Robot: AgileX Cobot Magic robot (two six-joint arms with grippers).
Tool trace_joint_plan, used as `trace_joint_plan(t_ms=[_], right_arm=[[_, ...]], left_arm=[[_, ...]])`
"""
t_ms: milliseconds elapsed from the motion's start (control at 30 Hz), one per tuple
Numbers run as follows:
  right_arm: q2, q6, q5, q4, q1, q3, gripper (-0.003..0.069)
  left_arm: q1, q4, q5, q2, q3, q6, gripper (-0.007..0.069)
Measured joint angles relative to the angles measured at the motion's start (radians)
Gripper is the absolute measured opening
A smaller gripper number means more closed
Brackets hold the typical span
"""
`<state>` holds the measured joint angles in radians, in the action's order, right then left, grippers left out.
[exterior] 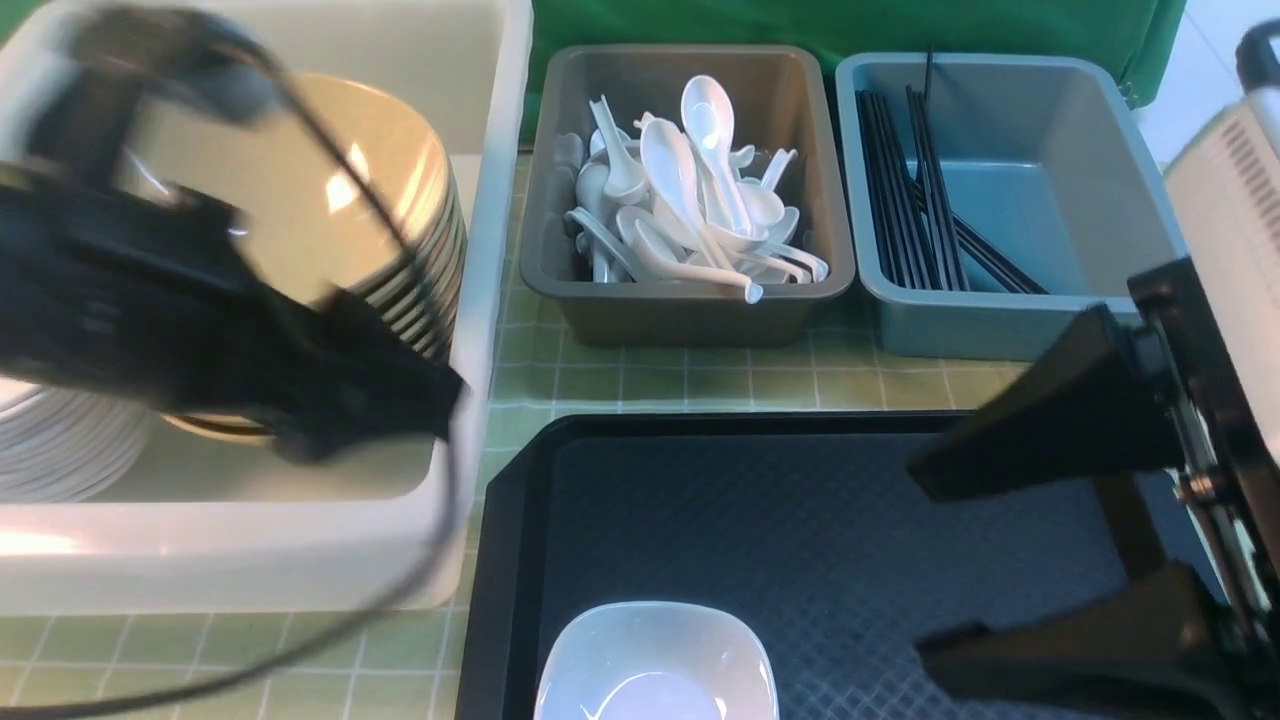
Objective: On green table put chopsticks spoon bowls plates into blue grey white boxes.
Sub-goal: 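Grasp the small white bowl on the black tray by its rim with the left gripper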
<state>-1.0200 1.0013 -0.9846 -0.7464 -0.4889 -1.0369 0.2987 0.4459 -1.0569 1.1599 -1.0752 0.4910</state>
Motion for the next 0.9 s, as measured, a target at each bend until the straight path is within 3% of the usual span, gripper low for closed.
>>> trace_joint_plan(t_ms=[167, 333, 667, 900], right_arm=[[0.023, -0.013, -0.041, 0.001, 0.000, -0.001, 0.0542], [0.049, -0.068, -0.041, 0.037, 0.000, -0.001, 0.0542], [0.089, -0.089, -0.042, 0.055, 0.000, -0.001, 0.0542], [0.090, -0.090, -0.042, 0.072, 0.000, -0.001, 0.0542]], left_arm=[[0.203, -0.161, -0.004, 0.215, -0.080, -0.028, 0.0463], [0.326, -0.277, -0.003, 0.416, -0.204, 0.074, 0.0424], [0.349, -0.292, -0.007, 0.690, -0.257, 0.431, 0.0388], [0.349, -0.232, 0.011, 0.777, -0.257, 0.498, 0.0375]])
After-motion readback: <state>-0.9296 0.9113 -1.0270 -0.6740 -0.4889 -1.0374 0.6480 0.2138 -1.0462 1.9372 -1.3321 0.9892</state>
